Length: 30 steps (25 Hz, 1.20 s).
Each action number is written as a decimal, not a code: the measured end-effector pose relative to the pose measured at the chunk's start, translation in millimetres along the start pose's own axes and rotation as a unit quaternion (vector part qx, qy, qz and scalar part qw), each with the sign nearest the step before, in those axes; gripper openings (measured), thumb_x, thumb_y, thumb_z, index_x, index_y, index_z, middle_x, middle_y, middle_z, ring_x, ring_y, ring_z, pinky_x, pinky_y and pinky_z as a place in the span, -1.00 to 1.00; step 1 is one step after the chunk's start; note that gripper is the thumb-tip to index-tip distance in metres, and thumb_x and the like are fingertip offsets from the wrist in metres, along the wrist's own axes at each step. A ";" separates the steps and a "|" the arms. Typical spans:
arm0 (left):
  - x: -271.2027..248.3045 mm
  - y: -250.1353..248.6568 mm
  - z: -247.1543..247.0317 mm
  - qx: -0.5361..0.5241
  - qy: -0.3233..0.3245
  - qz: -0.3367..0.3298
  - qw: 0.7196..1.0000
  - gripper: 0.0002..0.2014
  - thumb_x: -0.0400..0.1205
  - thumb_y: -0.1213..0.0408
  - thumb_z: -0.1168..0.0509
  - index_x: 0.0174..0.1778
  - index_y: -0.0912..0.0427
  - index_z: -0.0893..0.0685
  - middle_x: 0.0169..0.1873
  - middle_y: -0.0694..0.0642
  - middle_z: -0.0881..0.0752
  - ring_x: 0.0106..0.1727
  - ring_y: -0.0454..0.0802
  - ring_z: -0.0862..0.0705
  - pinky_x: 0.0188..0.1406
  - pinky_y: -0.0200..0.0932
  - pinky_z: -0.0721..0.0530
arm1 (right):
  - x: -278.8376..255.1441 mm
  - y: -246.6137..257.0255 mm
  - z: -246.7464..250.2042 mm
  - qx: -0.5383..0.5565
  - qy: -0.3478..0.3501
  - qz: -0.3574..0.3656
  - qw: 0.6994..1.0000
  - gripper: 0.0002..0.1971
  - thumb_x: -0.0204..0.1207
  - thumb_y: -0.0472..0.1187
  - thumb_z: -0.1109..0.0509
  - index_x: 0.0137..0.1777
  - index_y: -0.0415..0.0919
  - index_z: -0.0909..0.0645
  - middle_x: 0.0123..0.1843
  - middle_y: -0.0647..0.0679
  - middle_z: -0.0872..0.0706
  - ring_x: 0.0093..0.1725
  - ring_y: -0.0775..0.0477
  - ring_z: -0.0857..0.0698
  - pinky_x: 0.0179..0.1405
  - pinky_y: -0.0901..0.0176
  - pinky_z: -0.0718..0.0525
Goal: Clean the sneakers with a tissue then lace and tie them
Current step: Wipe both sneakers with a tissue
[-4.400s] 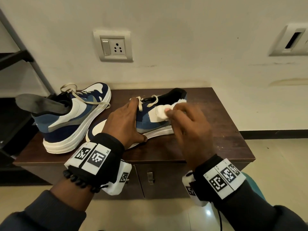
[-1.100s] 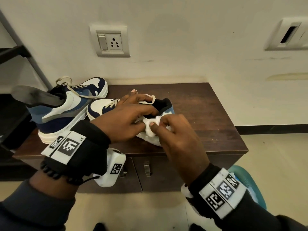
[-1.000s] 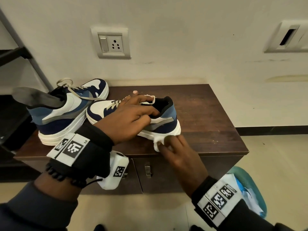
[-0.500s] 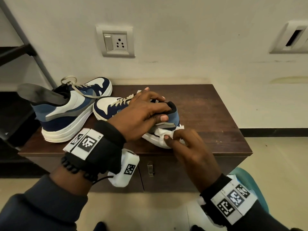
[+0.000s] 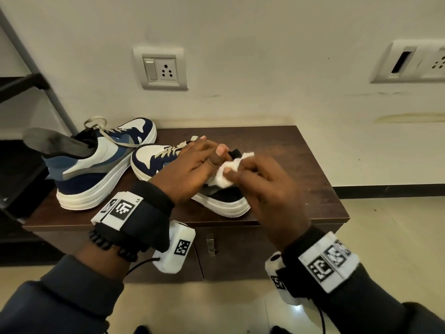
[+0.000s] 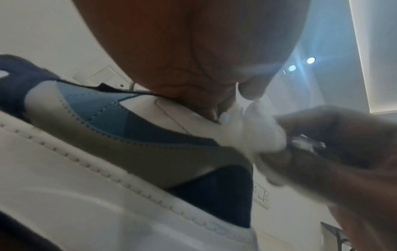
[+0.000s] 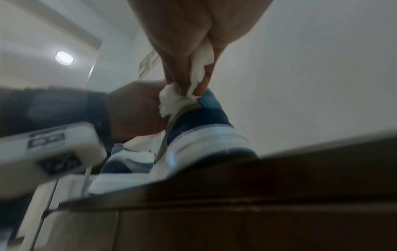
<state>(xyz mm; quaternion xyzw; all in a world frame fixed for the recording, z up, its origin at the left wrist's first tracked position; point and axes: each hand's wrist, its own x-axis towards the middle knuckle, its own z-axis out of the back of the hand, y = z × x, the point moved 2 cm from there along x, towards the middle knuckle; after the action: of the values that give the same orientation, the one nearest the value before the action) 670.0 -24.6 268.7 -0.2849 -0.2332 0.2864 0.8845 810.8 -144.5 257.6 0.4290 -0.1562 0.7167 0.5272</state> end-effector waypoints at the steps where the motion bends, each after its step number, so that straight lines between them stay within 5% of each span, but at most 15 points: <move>1: -0.9 -0.1 0.0 0.000 0.000 -0.009 1.000 -0.44 0.58 -0.41 0.25 0.04 -0.29 -0.60 0.26 -0.07 -0.60 0.49 -0.12 -0.35 0.62 -0.18 -0.05 | -14.5 -2.0 -12.0 -0.015 0.045 0.017 0.999 -0.79 0.48 -0.25 -0.43 0.08 -0.28 -0.72 -0.03 -0.16 -0.67 -0.05 -0.05 -0.59 -0.16 0.21 -0.61; 3: -2.4 0.3 -0.4 0.020 0.018 -0.003 1.000 -0.56 0.55 -0.42 0.14 -0.06 -0.32 -0.57 0.18 -0.08 -0.60 0.45 -0.19 -0.32 0.55 -0.42 0.05 | -45.4 -4.3 -24.3 -0.026 0.146 0.024 0.989 -0.73 0.39 -0.28 -0.51 0.11 -0.20 -0.70 0.01 -0.10 -0.65 -0.02 -0.02 -0.58 -0.24 0.14 -0.66; 5: -2.8 -0.3 -0.2 0.059 0.043 -0.003 0.997 -0.76 0.53 -0.36 -0.01 -0.21 -0.40 -0.49 0.07 -0.10 -0.57 0.48 -0.08 -0.30 0.60 -0.23 0.04 | -52.7 -9.4 -15.2 0.026 0.165 -0.037 0.985 -0.77 0.39 -0.30 -0.52 0.05 -0.15 -0.72 -0.01 0.01 -0.64 -0.02 0.06 -0.59 -0.22 0.12 -0.63; 8: -4.8 1.9 3.0 0.082 0.057 -0.031 0.995 -0.83 0.56 -0.26 -0.01 -0.25 -0.40 -0.45 -0.03 -0.03 -0.57 0.37 -0.05 -0.41 0.61 -0.14 0.03 | -24.4 -4.6 5.8 0.072 0.035 -0.049 0.996 -0.82 0.53 -0.28 -0.35 0.03 -0.24 -0.77 -0.05 -0.08 -0.67 -0.08 0.02 -0.62 -0.15 0.22 -0.58; 11: -9.6 4.9 3.8 0.061 0.044 -0.022 0.997 -0.55 0.56 -0.36 0.12 -0.19 -0.23 -0.59 0.01 -0.03 -0.58 0.42 -0.19 -0.29 0.53 -0.29 0.01 | -8.3 1.1 -0.6 0.067 -0.008 -0.027 0.997 -0.86 0.50 -0.33 -0.41 0.00 -0.30 -0.75 -0.07 -0.16 -0.66 -0.09 -0.07 -0.63 -0.16 0.17 -0.60; 14: -10.4 6.4 3.3 0.045 0.039 0.015 0.998 -0.31 0.55 -0.40 0.18 -0.09 0.06 -0.68 0.09 -0.11 -0.58 0.47 -0.32 -0.14 0.44 -0.38 0.05 | -42.7 5.1 -22.0 -0.006 0.100 0.009 0.995 -0.77 0.40 -0.32 -0.52 0.06 -0.21 -0.68 0.00 -0.10 -0.62 -0.04 -0.04 -0.60 -0.20 0.14 -0.65; 17: -8.2 1.4 3.2 0.045 0.059 0.031 0.997 -0.47 0.61 -0.24 0.10 -0.09 0.02 -0.68 0.12 -0.07 -0.58 0.48 -0.28 -0.14 0.45 -0.29 0.02 | -48.0 0.9 -12.9 0.017 0.122 0.010 0.992 -0.80 0.42 -0.27 -0.40 0.02 -0.18 -0.74 -0.01 -0.09 -0.67 -0.06 -0.03 -0.65 -0.23 0.13 -0.70; 20: -11.6 2.9 8.5 0.045 0.049 0.001 0.998 -0.67 0.59 -0.26 0.05 -0.26 -0.29 -0.57 0.06 -0.18 -0.58 0.50 -0.22 -0.24 0.52 -0.22 -0.05 | -15.0 2.2 1.0 0.099 0.044 -0.026 0.994 -0.82 0.51 -0.30 -0.34 -0.01 -0.25 -0.77 -0.06 -0.09 -0.68 -0.07 0.04 -0.62 -0.12 0.29 -0.60; 22: -16.3 2.4 11.4 0.055 0.037 -0.035 0.997 -0.74 0.61 -0.17 0.03 -0.30 -0.31 -0.49 0.01 -0.15 -0.57 0.36 -0.27 -0.38 0.55 -0.21 -0.08 | -8.5 -0.5 -3.4 0.120 0.016 -0.052 0.991 -0.85 0.51 -0.34 -0.37 -0.01 -0.28 -0.76 -0.03 -0.08 -0.68 -0.03 0.05 -0.63 -0.08 0.32 -0.59; 25: -17.1 5.3 12.4 0.046 0.010 -0.065 0.997 -0.75 0.63 -0.06 0.00 -0.33 -0.19 -0.45 -0.06 -0.09 -0.55 0.17 -0.31 -0.44 0.53 -0.15 -0.16 | -42.0 -9.2 -20.0 0.159 0.110 -0.085 0.977 -0.89 0.49 -0.33 -0.40 -0.06 -0.23 -0.75 -0.02 0.03 -0.67 0.00 0.12 -0.60 -0.08 0.32 -0.56; 27: -13.3 9.4 12.1 0.027 0.010 -0.046 0.999 -0.71 0.60 -0.08 0.00 -0.33 -0.08 -0.49 -0.06 -0.12 -0.55 0.21 -0.23 -0.44 0.54 -0.09 -0.18 | -66.8 -10.5 -27.1 0.062 0.191 -0.022 0.979 -0.85 0.33 -0.35 -0.56 -0.12 -0.17 -0.74 -0.05 0.04 -0.65 -0.05 0.10 -0.55 -0.19 0.31 -0.53; 30: -11.2 12.4 11.8 0.010 0.007 -0.021 1.000 -0.70 0.57 -0.07 -0.02 -0.35 -0.04 -0.51 -0.05 -0.08 -0.57 0.24 -0.08 -0.48 0.54 -0.03 -0.23 | -63.5 -10.1 -24.5 0.061 0.169 0.002 0.984 -0.91 0.37 -0.31 -0.49 -0.14 -0.17 -0.75 -0.10 -0.04 -0.67 -0.09 0.07 -0.53 -0.22 0.35 -0.52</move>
<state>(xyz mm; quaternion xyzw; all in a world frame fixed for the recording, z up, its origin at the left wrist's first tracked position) 650.4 -19.0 266.6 -0.2736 -0.2300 0.2679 0.8947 813.5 -163.4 191.5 0.3325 -0.0217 0.7879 0.5179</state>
